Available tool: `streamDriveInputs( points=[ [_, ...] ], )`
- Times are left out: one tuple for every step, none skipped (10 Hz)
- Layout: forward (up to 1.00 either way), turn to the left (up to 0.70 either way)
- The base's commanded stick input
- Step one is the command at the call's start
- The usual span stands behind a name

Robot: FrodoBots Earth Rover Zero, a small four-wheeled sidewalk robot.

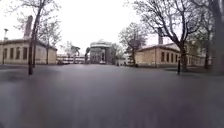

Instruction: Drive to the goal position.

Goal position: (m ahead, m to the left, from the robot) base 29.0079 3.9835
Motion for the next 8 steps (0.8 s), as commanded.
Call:
streamDriveInputs(
  points=[
    [0.85,0.00],
    [0.85,0.00],
    [0.85,0.00],
    [0.85,0.00],
    [0.85,0.00],
    [0.85,0.00],
    [0.85,0.00],
    [0.85,0.00]
  ],
)
